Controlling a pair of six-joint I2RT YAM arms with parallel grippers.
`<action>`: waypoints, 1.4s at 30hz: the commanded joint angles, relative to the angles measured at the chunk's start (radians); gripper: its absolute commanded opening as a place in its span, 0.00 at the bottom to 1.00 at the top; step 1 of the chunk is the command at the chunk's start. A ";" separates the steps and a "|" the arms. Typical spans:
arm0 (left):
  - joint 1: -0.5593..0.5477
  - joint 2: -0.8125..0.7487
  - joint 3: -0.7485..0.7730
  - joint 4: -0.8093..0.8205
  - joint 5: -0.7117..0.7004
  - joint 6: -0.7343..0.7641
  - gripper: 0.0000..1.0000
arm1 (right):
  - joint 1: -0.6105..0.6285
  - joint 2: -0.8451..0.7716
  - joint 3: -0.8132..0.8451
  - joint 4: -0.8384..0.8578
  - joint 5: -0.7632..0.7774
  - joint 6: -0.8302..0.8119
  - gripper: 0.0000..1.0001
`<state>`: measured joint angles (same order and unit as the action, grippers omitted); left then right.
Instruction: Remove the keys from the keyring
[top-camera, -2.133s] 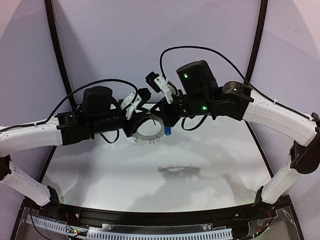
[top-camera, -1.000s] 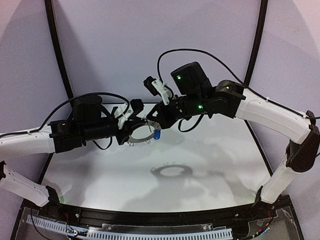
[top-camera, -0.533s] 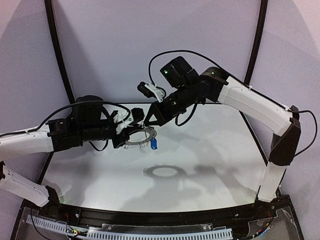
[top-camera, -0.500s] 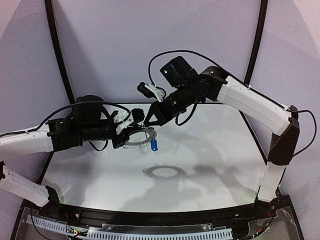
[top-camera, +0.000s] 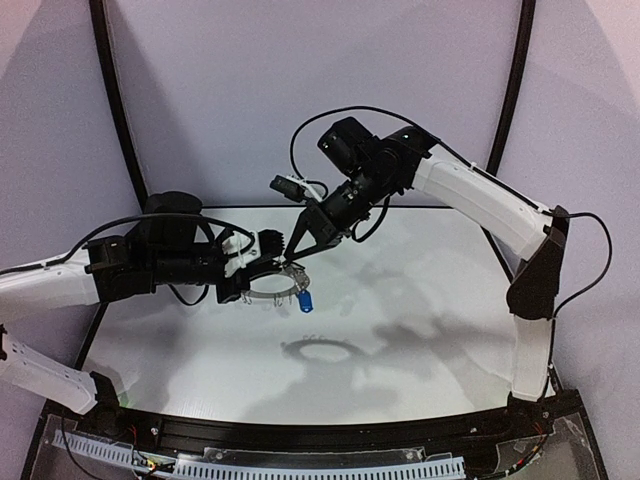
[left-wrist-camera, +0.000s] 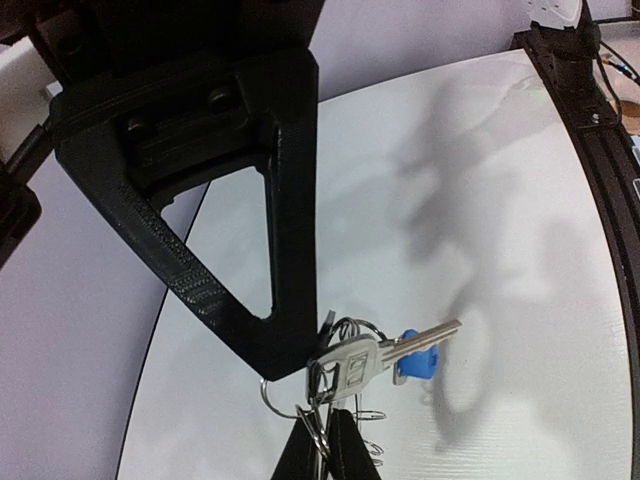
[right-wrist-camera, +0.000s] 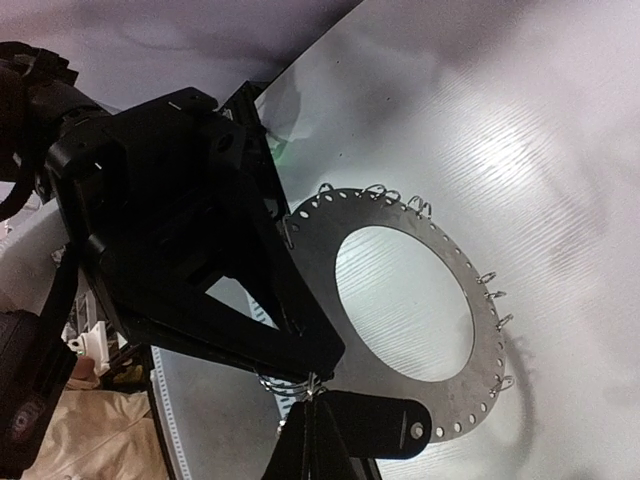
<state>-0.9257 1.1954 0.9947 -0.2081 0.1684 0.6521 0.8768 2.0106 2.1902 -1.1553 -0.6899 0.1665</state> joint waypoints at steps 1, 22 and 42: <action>-0.012 -0.060 0.063 0.181 0.075 0.056 0.01 | -0.054 0.099 0.014 -0.202 0.093 0.087 0.00; -0.015 0.037 0.040 0.174 -0.110 -0.023 0.01 | -0.071 -0.184 -0.210 0.193 0.296 0.108 0.00; -0.015 -0.011 -0.018 0.226 0.069 -0.077 0.01 | -0.070 -0.426 -0.647 0.692 0.022 -0.067 0.42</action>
<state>-0.9360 1.2434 0.9787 0.0063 0.1448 0.5579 0.8078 1.6310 1.5860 -0.6052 -0.6277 0.1600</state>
